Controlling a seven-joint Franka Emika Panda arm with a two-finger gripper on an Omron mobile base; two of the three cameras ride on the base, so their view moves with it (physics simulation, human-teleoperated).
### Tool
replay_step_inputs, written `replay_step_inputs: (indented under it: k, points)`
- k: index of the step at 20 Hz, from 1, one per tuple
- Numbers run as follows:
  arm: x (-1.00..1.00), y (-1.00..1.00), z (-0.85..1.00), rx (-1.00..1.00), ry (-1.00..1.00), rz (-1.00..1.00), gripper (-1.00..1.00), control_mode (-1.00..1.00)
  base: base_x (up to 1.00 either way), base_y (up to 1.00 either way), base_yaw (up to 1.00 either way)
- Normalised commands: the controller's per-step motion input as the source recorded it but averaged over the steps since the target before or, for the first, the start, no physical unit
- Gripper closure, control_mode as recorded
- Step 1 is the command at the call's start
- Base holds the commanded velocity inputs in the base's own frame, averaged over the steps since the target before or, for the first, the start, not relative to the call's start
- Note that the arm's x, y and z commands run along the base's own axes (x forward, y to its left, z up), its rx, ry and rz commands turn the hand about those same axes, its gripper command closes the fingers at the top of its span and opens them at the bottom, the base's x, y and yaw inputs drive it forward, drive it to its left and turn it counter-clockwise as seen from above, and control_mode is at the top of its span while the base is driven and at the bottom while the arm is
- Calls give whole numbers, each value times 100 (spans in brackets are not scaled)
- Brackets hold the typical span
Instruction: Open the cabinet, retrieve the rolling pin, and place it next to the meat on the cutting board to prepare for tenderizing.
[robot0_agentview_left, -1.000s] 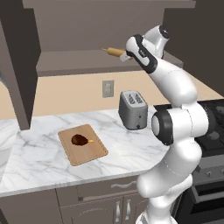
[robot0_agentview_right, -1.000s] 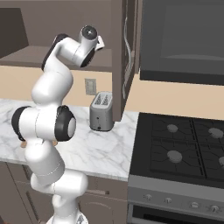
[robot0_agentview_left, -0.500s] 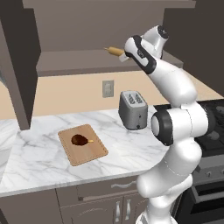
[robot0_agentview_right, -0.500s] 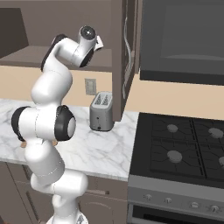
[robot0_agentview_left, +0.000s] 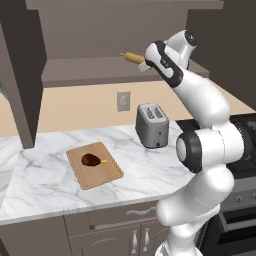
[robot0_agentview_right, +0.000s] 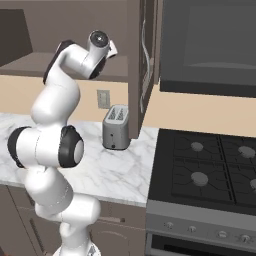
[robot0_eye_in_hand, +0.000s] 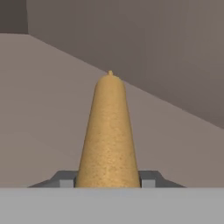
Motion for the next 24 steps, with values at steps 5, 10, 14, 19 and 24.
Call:
replay_step_inputs:
  k: [5,10,14,19,24]
  points:
    - [-79,8,0,0,-17,0,100,-100,0,0,0]
    - [-89,28,0,0,-9,0,100,-100,0,0,0]
    - [-84,44,0,0,-2,0,100,-100,0,0,0]
    - [-58,36,21,0,4,0,100,-100,0,0,0]
    - [-64,31,10,0,13,9,100,-100,0,0,0]
